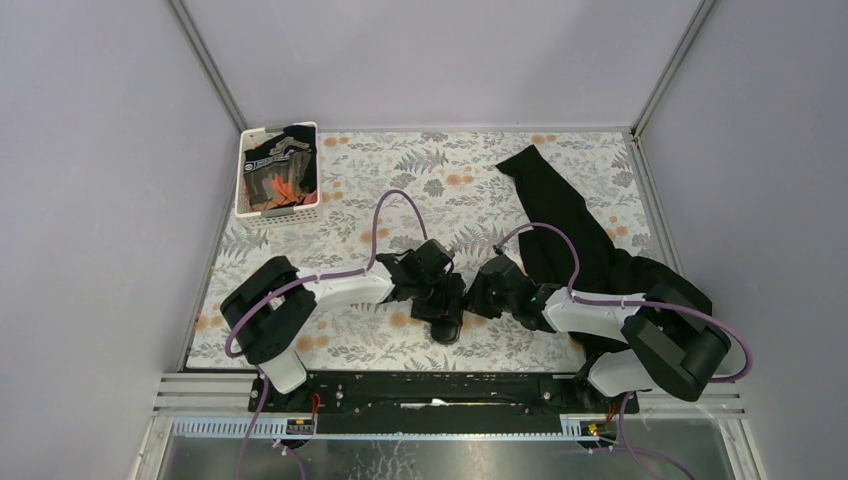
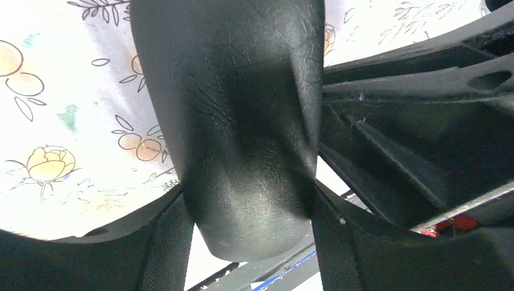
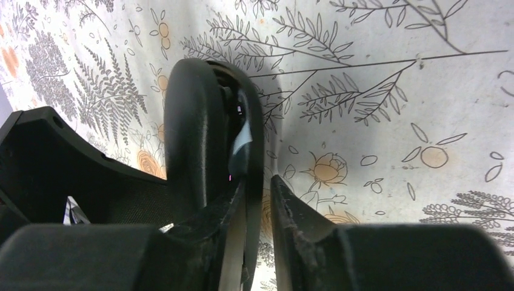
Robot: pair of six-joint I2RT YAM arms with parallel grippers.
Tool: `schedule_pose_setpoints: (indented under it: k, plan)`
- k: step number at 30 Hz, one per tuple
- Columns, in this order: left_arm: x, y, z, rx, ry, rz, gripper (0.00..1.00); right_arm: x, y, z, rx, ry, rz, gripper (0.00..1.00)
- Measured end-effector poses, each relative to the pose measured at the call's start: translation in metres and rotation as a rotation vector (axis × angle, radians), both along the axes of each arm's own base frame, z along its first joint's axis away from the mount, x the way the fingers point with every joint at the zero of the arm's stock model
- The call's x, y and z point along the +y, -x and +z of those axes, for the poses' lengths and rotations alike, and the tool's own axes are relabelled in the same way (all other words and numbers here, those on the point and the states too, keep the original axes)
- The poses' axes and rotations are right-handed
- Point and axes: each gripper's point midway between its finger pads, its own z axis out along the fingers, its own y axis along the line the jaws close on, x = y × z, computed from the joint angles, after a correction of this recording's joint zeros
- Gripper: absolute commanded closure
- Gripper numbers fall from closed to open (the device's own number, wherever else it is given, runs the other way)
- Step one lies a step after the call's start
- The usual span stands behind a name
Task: Organize the sunglasses
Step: Close the sunglasses case at the center of the board, then move the sunglasses case at the center of the board.
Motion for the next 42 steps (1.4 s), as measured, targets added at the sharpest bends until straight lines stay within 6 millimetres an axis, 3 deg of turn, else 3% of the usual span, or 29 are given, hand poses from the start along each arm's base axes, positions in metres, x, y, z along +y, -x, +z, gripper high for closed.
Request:
schedule_pose_setpoints:
  k: [7, 13, 19, 27, 29, 42]
  plan:
    - [0.003, -0.008, 0.000, -0.036, -0.032, 0.016, 0.50, -0.006, 0.001, 0.006, -0.017, 0.007, -0.011, 0.55]
    - [-0.002, -0.013, 0.005, -0.078, -0.032, 0.003, 0.47, -0.023, 0.001, 0.023, -0.066, 0.004, -0.044, 0.52]
    - [0.019, -0.028, -0.005, -0.099, -0.125, 0.044, 0.44, -0.049, -0.009, 0.045, -0.135, 0.014, -0.115, 0.46]
    - [0.023, -0.046, -0.003, -0.140, -0.186, 0.034, 0.13, -0.075, -0.007, 0.037, -0.123, 0.096, -0.148, 0.43]
    - [0.021, -0.048, 0.000, -0.149, -0.183, 0.027, 0.10, -0.079, -0.006, 0.036, -0.120, 0.107, -0.151, 0.43]
    - [0.024, -0.058, 0.003, -0.200, -0.203, 0.053, 0.11, -0.087, -0.006, 0.032, -0.121, 0.139, -0.159, 0.36]
